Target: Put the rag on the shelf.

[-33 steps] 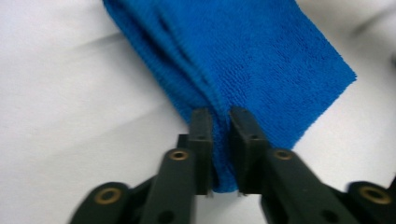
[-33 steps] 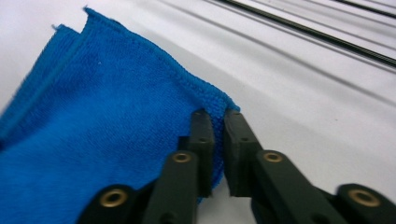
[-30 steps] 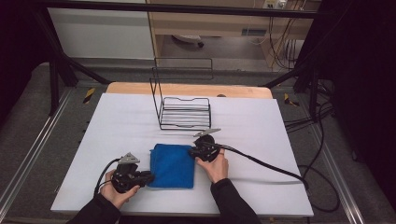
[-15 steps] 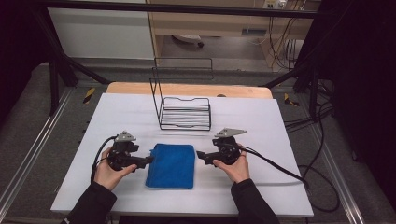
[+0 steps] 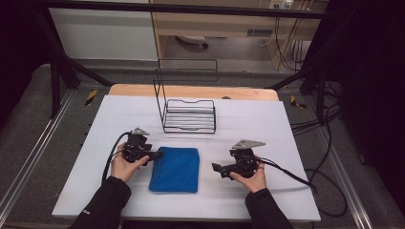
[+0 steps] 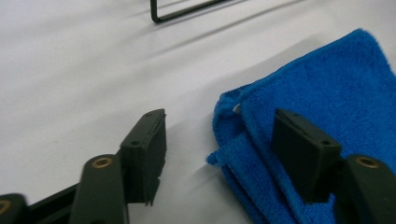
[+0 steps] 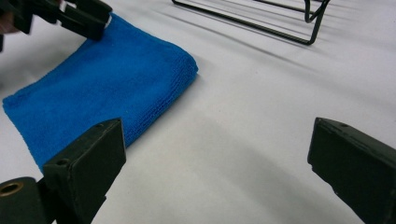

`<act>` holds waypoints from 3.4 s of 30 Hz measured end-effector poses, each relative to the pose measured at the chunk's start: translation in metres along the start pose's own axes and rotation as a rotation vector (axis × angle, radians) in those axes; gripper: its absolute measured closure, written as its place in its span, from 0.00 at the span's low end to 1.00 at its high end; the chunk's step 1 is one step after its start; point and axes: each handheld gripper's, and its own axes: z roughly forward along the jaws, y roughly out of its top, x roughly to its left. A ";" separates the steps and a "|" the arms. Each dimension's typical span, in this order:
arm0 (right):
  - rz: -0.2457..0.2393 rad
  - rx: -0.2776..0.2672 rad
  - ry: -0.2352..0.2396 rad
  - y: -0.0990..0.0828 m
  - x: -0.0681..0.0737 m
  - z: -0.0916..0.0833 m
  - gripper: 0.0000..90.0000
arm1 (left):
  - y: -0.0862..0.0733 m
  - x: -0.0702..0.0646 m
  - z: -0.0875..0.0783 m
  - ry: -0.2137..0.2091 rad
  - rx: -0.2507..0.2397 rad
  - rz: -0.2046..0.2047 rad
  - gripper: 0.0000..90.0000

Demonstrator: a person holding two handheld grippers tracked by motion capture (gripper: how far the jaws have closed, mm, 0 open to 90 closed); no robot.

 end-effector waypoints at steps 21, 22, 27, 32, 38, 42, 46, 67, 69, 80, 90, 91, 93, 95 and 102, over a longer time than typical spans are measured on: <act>-0.006 0.016 0.017 -0.004 0.002 0.007 0.07 | -0.007 -0.005 0.007 -0.045 0.003 -0.031 0.92; -0.003 0.007 0.018 -0.003 0.002 0.007 0.07 | -0.008 -0.005 0.007 -0.043 0.003 -0.028 0.93; -0.008 -0.002 0.011 0.001 0.003 0.011 0.07 | -0.009 -0.008 0.009 -0.026 -0.007 -0.015 0.93; 0.011 -0.023 0.013 0.013 0.008 0.018 0.10 | -0.010 -0.007 0.010 -0.027 -0.013 0.008 0.92; 0.025 -0.011 -0.009 0.026 0.014 0.035 0.18 | -0.011 -0.009 0.010 -0.023 -0.018 0.026 0.91; 0.027 0.016 -0.010 0.031 0.017 0.047 0.22 | -0.011 -0.008 0.010 -0.028 -0.020 0.033 0.91; 0.021 0.034 -0.022 0.038 0.023 0.064 0.31 | -0.011 -0.008 0.010 -0.028 -0.021 0.039 0.91; 0.079 0.120 -0.015 0.034 0.025 0.096 0.78 | -0.012 -0.007 0.010 -0.036 -0.027 0.058 0.91; 0.084 0.124 -0.005 0.033 0.026 0.096 0.82 | -0.012 -0.008 0.010 -0.032 -0.026 0.061 0.91; 0.120 0.148 0.031 0.036 0.025 0.095 0.95 | -0.011 -0.006 0.008 -0.049 -0.024 0.031 0.93; 0.107 0.097 0.063 0.042 0.030 0.082 0.95 | -0.009 -0.005 -0.013 -0.081 -0.091 0.020 0.95; 0.103 0.083 0.071 0.043 0.030 0.079 0.95 | -0.009 -0.005 -0.015 -0.083 -0.097 0.022 0.95; 0.098 0.068 0.077 0.045 0.032 0.076 0.95 | -0.009 -0.006 -0.019 -0.087 -0.111 0.026 0.95; 0.081 0.053 0.082 0.046 0.034 0.071 0.95 | -0.009 -0.008 -0.023 -0.090 -0.125 0.030 0.95; 0.040 0.011 0.090 0.047 0.039 0.060 0.95 | -0.009 -0.016 -0.038 -0.089 -0.172 0.056 0.95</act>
